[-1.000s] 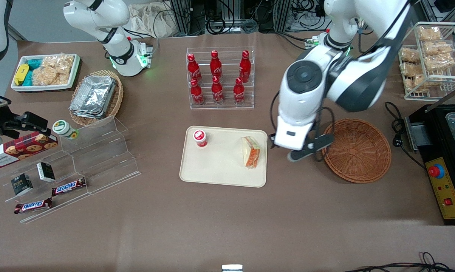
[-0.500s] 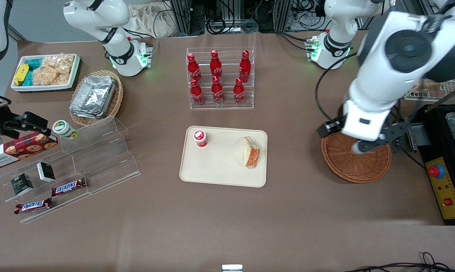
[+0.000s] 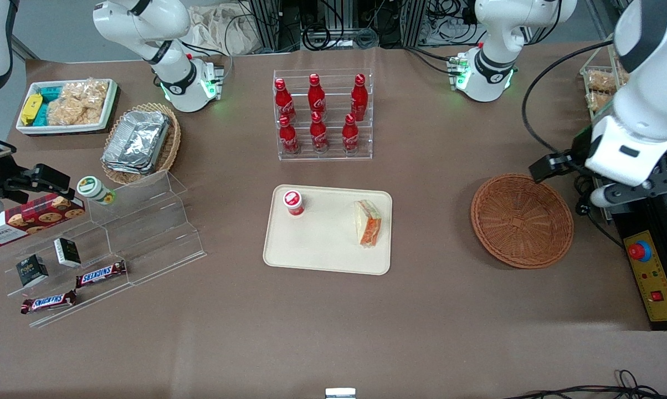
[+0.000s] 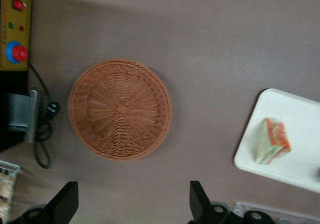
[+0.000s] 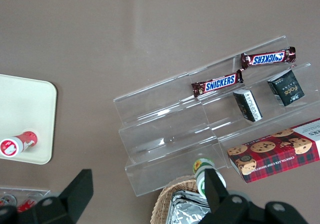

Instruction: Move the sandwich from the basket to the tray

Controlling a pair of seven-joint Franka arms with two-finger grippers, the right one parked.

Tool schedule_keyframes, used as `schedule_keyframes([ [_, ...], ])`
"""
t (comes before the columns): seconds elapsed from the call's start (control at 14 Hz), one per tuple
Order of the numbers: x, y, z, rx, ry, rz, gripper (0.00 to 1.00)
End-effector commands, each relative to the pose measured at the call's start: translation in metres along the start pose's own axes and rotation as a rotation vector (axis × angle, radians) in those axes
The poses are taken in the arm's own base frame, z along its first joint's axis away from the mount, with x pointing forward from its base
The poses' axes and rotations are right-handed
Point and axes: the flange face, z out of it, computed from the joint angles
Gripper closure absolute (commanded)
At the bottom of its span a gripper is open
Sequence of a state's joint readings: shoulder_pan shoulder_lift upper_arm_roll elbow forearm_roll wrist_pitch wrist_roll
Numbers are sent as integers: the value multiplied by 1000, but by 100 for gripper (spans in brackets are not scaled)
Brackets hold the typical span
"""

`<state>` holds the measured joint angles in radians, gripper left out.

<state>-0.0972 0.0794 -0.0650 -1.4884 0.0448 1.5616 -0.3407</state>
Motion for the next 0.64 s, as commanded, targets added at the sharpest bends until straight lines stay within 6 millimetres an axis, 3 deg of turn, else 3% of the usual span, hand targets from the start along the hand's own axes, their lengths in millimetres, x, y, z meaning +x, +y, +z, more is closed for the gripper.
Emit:
schedule_keyframes([
  [0.0,-17,-30,-12,-24,-16,74,0],
  [0.21,-18,-59,-18,-53,-12,75,0],
  [0.57,-13,-84,-26,-54,2,129,0],
])
